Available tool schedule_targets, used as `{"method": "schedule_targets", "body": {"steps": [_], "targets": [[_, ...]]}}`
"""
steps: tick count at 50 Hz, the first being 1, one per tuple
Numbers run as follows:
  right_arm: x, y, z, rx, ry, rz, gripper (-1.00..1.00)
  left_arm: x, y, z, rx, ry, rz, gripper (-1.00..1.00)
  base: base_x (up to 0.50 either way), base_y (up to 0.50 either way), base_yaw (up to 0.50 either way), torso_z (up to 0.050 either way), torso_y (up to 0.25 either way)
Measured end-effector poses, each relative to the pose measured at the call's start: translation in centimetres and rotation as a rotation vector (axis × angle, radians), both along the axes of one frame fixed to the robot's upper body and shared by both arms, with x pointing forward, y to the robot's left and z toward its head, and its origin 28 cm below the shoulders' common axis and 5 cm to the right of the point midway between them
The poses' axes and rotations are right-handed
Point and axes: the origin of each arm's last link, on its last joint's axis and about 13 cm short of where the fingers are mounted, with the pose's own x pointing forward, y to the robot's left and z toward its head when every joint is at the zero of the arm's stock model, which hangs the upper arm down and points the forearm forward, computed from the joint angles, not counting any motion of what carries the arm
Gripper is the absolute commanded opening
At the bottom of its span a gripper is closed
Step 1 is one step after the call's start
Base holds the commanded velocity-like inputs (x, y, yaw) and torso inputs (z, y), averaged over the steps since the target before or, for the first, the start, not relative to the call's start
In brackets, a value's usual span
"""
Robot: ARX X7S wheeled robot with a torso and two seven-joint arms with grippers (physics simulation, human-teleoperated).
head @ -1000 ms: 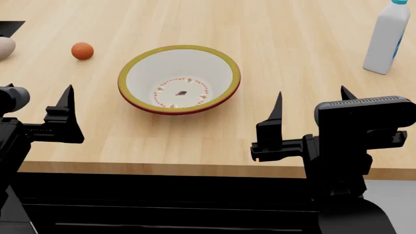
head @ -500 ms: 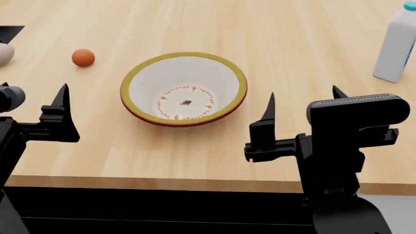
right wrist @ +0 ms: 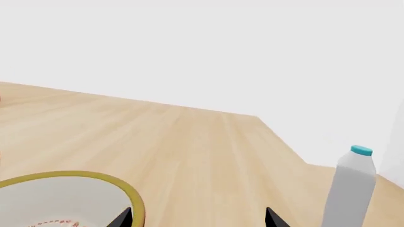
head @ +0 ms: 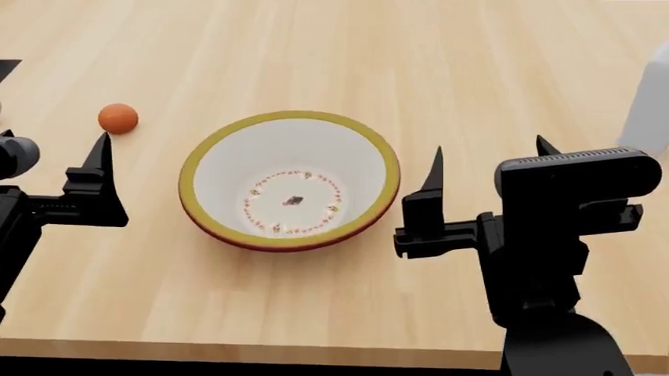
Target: Place the eggs and milk next to the bowl.
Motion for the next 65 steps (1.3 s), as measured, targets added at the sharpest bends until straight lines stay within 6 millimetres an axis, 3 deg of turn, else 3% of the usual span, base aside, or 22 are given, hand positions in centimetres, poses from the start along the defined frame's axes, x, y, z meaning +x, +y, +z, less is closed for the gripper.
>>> {"method": "schedule_targets", "body": {"steps": [65], "targets": [[-0.16,0.02,0.29,-0.011,0.0,0.003,1.0,-0.08,0.02,0.27,-0.005,-0.012,-0.008,1.0,0.29,0.0,0.0,0.0,0.001]]}}
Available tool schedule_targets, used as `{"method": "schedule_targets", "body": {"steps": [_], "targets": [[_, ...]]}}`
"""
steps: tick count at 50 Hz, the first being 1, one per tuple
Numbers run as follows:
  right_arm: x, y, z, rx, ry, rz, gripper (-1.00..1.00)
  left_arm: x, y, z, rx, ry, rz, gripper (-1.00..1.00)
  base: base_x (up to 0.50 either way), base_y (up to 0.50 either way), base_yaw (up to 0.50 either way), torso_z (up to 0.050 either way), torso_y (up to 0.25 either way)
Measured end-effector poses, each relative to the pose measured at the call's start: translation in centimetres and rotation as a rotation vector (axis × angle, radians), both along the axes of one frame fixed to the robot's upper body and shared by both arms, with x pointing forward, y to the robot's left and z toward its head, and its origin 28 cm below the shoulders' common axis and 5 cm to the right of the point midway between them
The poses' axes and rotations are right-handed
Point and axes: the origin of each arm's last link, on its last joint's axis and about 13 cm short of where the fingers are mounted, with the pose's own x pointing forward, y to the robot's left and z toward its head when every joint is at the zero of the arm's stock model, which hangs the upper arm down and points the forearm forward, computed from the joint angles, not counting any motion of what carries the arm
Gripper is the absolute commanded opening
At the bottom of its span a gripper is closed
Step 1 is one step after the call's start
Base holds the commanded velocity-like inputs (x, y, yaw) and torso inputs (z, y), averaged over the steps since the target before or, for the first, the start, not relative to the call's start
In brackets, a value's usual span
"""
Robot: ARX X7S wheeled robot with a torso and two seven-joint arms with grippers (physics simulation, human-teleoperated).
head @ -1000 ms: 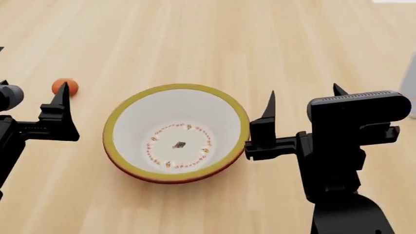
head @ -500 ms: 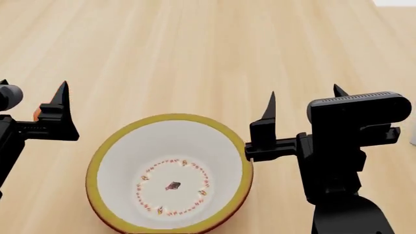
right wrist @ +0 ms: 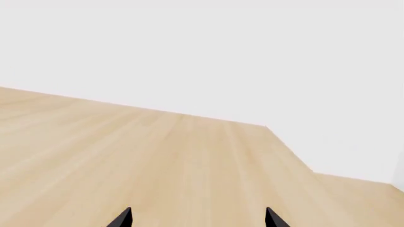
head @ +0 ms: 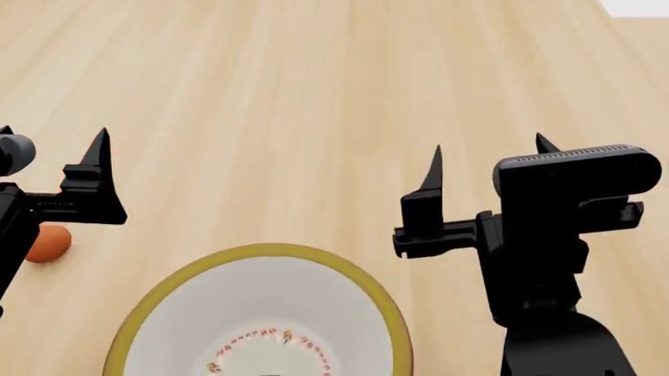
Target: Place the eggs and milk next to the bowl.
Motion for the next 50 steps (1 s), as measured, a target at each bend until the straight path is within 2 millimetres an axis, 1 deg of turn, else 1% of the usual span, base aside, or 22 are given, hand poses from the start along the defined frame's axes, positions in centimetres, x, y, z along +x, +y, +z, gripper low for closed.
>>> {"method": "schedule_targets", "body": {"steps": [6,31,46,50], "targets": [[0.0,0.02,0.03,0.001,-0.001,0.003,1.0,0.02,0.03,0.0,0.0,-0.001,0.001,1.0,0.3,0.0,0.0,0.0,0.002],[-0.2,-0.01,-0.01,0.019,-0.013,0.012,1.0,-0.11,0.22,0.24,-0.02,-0.02,-0.006,1.0,0.0,0.0,0.0,0.0,0.001],[-0.33,-0.04,0.02,0.021,-0.016,0.013,1.0,-0.12,0.29,0.36,-0.031,-0.012,-0.002,1.0,0.0,0.0,0.0,0.0,-0.167],[-0.34,-0.03,0.0,0.022,-0.014,0.014,1.0,-0.1,0.28,0.31,-0.033,-0.007,-0.001,1.0,0.0,0.0,0.0,0.0,0.0]]}}
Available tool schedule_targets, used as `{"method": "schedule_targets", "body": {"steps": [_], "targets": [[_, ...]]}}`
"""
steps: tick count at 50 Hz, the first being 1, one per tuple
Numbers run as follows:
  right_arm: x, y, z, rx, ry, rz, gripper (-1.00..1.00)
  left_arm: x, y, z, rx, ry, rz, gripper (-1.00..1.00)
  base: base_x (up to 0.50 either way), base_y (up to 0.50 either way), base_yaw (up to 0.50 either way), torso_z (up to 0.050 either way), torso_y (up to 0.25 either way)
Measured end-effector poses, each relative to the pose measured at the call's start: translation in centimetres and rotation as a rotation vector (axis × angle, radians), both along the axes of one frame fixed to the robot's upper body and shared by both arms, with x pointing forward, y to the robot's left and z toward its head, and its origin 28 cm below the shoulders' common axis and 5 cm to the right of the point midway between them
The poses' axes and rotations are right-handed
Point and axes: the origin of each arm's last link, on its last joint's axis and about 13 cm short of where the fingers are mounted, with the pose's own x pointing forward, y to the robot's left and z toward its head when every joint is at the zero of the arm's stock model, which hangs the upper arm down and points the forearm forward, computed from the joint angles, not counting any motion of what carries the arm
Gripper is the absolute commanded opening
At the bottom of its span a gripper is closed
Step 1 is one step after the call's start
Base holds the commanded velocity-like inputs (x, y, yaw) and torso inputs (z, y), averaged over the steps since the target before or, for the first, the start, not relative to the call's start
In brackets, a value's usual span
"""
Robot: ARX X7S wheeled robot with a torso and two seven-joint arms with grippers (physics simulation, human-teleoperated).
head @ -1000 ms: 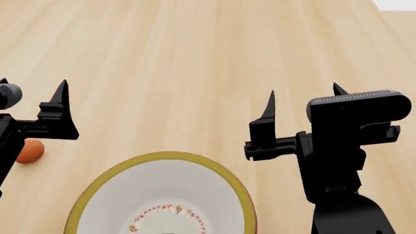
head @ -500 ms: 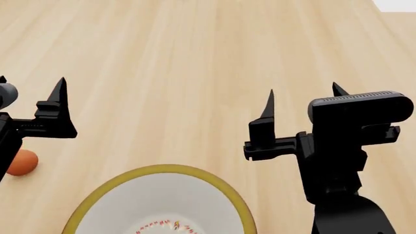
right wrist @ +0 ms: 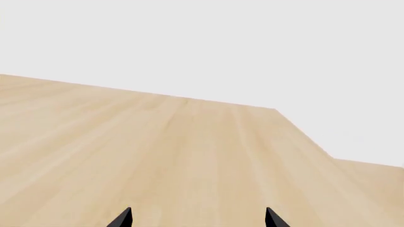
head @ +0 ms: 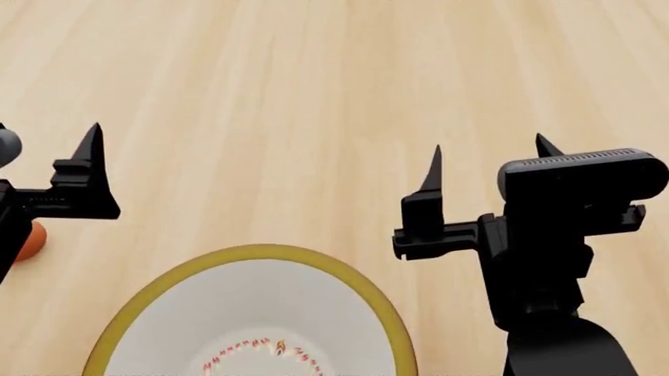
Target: Place the eggs and milk next to the bowl.
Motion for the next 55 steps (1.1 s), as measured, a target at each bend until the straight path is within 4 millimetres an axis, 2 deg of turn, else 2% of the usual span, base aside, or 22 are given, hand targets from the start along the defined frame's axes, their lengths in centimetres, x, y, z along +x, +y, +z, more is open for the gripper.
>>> {"method": "schedule_targets", "body": {"steps": [14,35,55], "targets": [[0.0,0.0,0.0,0.003,-0.003,0.002,1.0,-0.2,0.1,0.4,0.025,0.034,0.028,1.0,0.0,0.0,0.0,0.0,0.0],[0.0,-0.1,-0.3,0.016,-0.002,0.006,1.0,-2.4,1.7,1.5,0.078,0.187,0.196,1.0,0.0,0.0,0.0,0.0,0.0],[-0.1,-0.2,-0.5,0.025,-0.001,0.013,1.0,-3.8,2.8,0.5,0.072,0.301,0.26,1.0,0.0,0.0,0.0,0.0,0.0]]}}
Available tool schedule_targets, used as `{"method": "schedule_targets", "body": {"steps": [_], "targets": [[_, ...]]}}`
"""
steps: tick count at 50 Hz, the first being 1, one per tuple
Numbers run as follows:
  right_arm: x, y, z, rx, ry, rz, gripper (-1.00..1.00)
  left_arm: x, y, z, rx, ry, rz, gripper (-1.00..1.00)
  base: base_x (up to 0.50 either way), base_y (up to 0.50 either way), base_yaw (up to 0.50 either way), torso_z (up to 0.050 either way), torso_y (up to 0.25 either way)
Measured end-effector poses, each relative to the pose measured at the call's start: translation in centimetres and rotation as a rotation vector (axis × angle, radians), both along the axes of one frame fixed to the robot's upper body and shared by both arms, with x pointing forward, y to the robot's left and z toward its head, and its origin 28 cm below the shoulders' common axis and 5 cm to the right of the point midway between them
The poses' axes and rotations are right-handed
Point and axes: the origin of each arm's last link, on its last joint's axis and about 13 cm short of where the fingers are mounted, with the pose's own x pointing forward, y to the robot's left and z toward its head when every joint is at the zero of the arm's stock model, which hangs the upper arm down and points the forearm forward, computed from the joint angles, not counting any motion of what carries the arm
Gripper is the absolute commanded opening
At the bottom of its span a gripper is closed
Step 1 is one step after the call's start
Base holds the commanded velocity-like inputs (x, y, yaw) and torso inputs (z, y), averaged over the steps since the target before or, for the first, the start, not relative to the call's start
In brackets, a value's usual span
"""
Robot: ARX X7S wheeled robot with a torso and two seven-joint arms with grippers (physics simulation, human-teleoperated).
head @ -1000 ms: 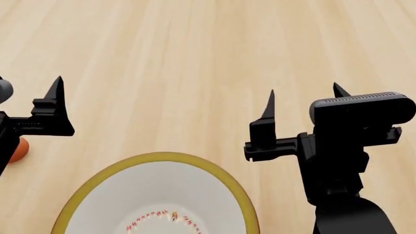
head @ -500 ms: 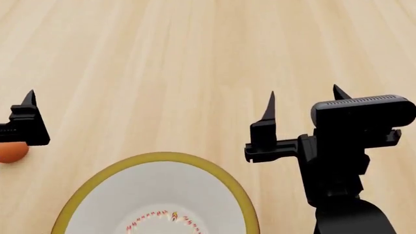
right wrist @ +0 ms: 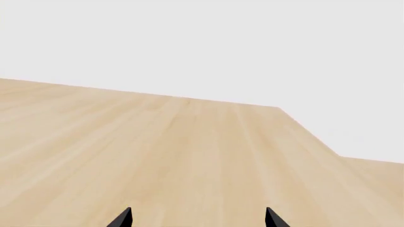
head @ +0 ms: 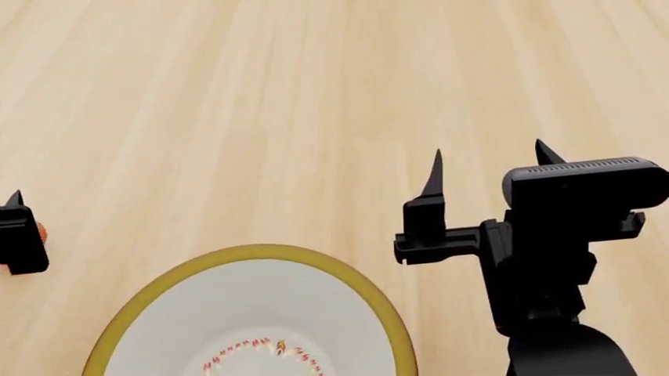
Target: Place the eggs and milk next to the bowl.
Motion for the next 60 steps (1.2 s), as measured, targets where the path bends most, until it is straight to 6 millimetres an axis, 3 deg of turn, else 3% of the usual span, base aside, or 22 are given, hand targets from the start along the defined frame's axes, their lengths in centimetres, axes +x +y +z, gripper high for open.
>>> {"method": "schedule_targets", "body": {"steps": [25,60], "targets": [[0.0,0.1,0.0,-0.002,0.001,0.002,1.0,-0.6,0.5,-1.8,-0.04,0.085,-0.003,1.0,0.0,0.0,0.0,0.0,0.0],[0.2,0.2,0.1,-0.011,0.005,-0.001,1.0,2.4,0.4,-4.5,-0.075,0.16,-0.035,1.0,0.0,0.0,0.0,0.0,0.0]]}}
